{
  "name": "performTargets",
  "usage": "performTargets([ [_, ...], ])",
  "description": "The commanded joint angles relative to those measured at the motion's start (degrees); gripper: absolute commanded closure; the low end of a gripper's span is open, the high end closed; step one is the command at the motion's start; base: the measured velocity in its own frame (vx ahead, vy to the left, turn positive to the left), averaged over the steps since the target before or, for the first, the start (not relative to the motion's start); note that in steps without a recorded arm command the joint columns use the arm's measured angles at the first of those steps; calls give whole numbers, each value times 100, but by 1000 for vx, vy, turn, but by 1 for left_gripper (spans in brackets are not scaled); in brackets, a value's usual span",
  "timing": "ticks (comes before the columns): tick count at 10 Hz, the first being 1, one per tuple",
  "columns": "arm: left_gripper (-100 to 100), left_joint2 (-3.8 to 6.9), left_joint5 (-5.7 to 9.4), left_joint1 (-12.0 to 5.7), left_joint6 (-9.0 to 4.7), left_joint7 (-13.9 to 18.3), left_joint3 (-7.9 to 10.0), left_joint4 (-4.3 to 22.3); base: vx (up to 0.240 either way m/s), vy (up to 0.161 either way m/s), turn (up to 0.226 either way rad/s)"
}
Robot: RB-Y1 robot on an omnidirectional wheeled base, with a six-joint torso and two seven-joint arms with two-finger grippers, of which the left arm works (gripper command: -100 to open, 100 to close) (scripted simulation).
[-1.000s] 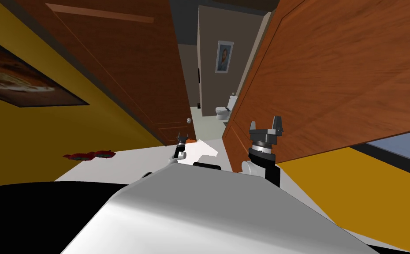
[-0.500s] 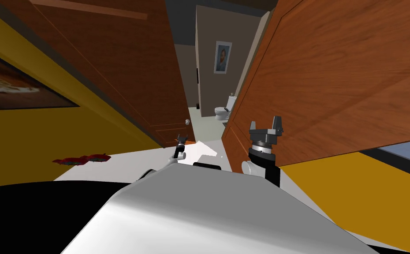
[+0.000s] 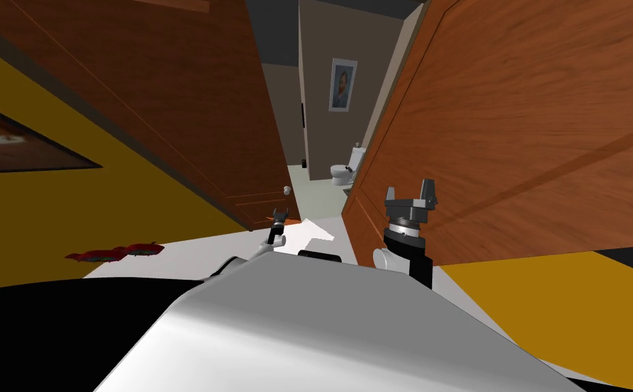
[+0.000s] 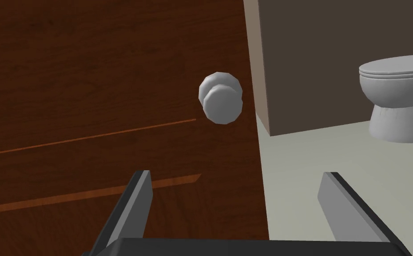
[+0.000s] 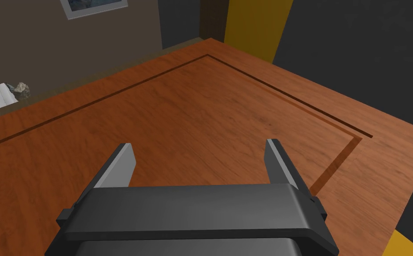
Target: Pull the door open
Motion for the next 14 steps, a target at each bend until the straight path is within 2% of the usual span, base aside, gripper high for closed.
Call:
performTargets([
  [1,-100,32,49,-92,-34,197,-6,210,75,-1,-45],
  [2,-100,48,80,-148,-60,318,-13,351,91,9,-39],
  [3,-100,48,80,-148,-60,318,-13,351,60,8,-6],
  [5,-100,75,132,-242,-103,524,-24,589,57,4,-24],
  [6,-100,101,181,-331,-145,717,-34,814,105,5,-54],
  [10,-100,150,278,-507,-226,1100,-54,1259,99,12,-29],
  [14,-100,179,334,-610,-274,1324,-66,1519,62,8,-18],
])
